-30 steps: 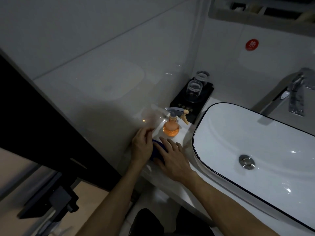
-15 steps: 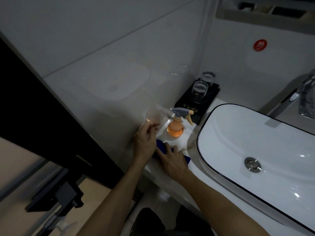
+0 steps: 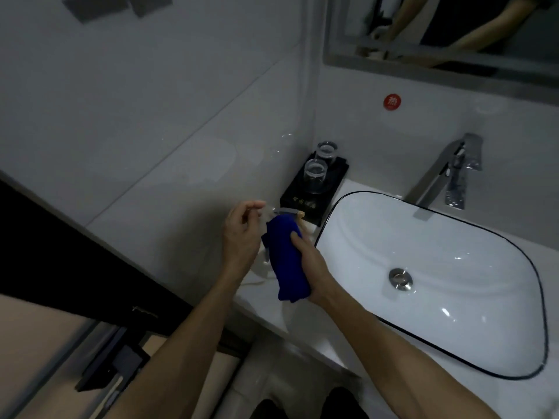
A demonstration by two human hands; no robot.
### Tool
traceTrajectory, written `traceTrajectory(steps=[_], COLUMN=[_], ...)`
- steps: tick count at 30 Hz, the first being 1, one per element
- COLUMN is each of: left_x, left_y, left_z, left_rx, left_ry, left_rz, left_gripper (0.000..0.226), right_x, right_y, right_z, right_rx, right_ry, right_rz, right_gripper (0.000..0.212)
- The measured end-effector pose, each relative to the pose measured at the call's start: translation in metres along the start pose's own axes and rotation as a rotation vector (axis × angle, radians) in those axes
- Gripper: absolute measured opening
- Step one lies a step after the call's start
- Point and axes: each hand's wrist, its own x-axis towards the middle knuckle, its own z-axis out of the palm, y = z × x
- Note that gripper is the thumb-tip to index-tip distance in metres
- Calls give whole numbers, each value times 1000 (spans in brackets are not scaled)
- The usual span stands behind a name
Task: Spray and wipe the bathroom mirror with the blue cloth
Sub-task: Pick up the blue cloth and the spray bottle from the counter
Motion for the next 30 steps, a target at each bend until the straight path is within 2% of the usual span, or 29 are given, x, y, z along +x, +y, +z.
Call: traceTrajectory(steps=[5, 8, 11, 15, 18, 19, 23, 27, 30], left_x=[20, 24, 20, 22, 31, 32, 37, 53, 62], left_y=[33, 42, 34, 6, -15, -23, -48, -60, -65], left_z=[14, 28, 37, 42, 46, 47, 58, 76, 87], left_rx=[44, -30, -18, 199, 290, 287, 193, 111, 28], left_ry=[76, 87, 86, -51, -130, -135, -215, -359, -369], left_rz=[59, -12, -72, -97, -175, -243, -383, -517, -571], left_gripper=[22, 23, 26, 32, 21, 14, 19, 41, 33], right_x=[-27, -33, -38, -40, -35, -33, -22, -8, 2], right_y=[-73, -103, -124, -142, -150, -153, -163, -173, -178], right_z=[-14, -26, -34, -40, -42, -42, -44, -49, -54], right_rx=[149, 90, 20, 43, 61, 63, 94, 91, 91], right_ry=[-18, -1, 1, 1, 13, 22, 72, 100, 158], right_rz=[-86, -154, -194, -206, -217, -221, -227, -210, -191], right_gripper=[31, 34, 25, 23, 27, 27, 28, 36, 39])
